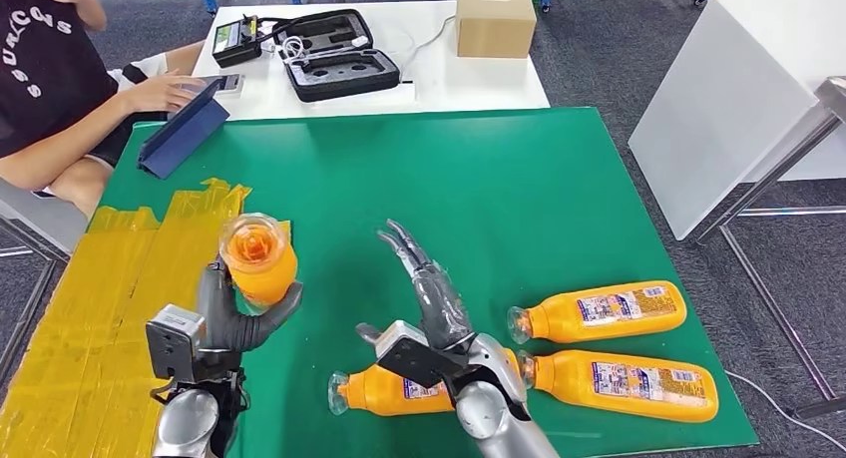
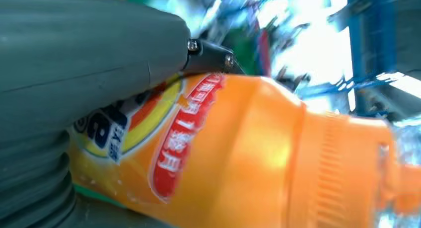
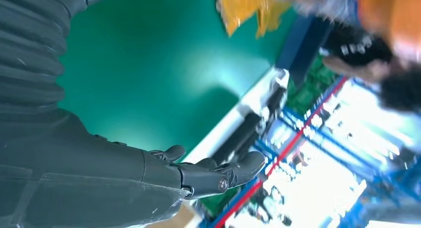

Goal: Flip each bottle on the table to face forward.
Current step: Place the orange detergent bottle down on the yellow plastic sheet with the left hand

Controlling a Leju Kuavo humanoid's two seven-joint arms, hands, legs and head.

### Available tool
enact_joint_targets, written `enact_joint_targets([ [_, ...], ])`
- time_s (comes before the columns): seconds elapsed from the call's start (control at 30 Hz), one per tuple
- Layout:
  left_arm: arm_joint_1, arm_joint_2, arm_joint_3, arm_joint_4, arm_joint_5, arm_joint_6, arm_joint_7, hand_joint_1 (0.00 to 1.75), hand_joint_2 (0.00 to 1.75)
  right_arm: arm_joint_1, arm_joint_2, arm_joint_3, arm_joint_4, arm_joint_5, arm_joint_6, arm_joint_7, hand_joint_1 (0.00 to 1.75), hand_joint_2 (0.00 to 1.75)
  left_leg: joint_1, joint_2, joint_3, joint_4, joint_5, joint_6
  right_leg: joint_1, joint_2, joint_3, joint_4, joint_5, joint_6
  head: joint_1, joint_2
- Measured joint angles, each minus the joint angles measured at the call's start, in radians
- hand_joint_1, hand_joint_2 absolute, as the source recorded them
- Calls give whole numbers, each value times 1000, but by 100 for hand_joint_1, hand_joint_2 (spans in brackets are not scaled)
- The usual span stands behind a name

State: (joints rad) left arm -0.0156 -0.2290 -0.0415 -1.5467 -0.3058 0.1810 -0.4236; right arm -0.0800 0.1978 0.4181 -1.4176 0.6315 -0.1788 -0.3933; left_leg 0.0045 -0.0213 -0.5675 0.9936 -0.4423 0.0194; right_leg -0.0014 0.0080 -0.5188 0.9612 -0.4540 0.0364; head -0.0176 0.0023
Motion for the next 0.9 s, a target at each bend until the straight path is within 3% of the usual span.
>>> enact_joint_targets([
  [0.13,7,6,14,-83,-300,177,9,175,175,40,-21,-44,-98,-14,1,-9,0,175,0,0,-1,0,0,0,0,0,0,0,0,0,0,0],
  [0.27,8,24,12,-114,-550,252,81,175,175,67,-30,-81,-159,-26,4,-20,0,175,0,0,0,0,0,0,0,0,-1,0,0,0,0,0],
  [0.37,1,52,0,-111,-791,266,174,175,175,79,-35,-102,-189,-30,7,-27,0,175,0,0,0,0,0,0,0,0,-1,0,0,0,0,0],
  [0.5,-32,95,-30,-50,-1087,193,343,175,175,90,-39,-124,-224,-28,12,-29,0,175,0,0,0,0,0,0,0,0,-1,0,0,0,0,0],
  [0.67,-94,121,-61,110,-1144,118,419,175,175,102,-43,-143,-257,-18,30,-29,0,175,0,0,0,0,0,0,0,0,-1,0,0,0,0,0],
  [0.9,-183,125,-64,345,-1092,127,448,175,175,100,-43,-148,-264,-14,45,-32,0,175,0,0,-1,0,0,0,0,0,-1,0,0,0,0,0],
])
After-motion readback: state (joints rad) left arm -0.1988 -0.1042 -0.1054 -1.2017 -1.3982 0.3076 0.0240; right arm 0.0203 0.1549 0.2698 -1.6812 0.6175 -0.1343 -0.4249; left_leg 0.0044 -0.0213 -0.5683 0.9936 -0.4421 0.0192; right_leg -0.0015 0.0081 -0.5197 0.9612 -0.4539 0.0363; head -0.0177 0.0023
